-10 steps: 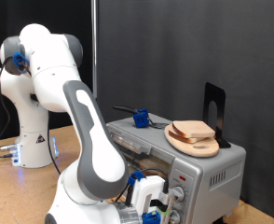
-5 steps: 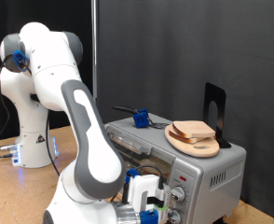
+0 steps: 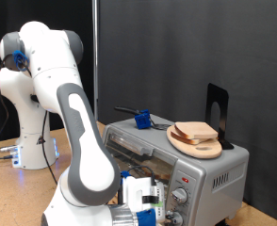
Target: Make a piece of toast with the oven
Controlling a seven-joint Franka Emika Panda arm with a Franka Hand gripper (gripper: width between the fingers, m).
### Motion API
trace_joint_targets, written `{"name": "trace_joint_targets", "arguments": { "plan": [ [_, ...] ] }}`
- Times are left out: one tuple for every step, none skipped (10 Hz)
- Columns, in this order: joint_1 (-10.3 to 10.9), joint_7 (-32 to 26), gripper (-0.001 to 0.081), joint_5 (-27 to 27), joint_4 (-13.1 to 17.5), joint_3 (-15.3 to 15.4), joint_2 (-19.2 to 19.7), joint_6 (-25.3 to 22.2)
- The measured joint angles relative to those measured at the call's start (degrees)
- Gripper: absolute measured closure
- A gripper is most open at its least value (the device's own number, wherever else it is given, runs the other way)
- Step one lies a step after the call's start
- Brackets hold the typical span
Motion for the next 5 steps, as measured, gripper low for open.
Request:
{"name": "trace_joint_targets", "arguments": {
  "plan": [
    [-0.01,-0.55,0.0708,0.43,-0.15,0.00,0.00,-0.02],
    [-0.02,-0.55,0.0708,0.62,-0.22,0.00,0.00,-0.01],
    [-0.02,-0.30,0.0708,0.71,-0.25,-0.01,-0.01,0.01],
    [-0.02,-0.10,0.0708,0.77,-0.27,-0.02,-0.01,0.06],
    [-0.01,-0.07,0.0708,1.01,-0.25,-0.02,-0.01,0.40]
  ]
}}
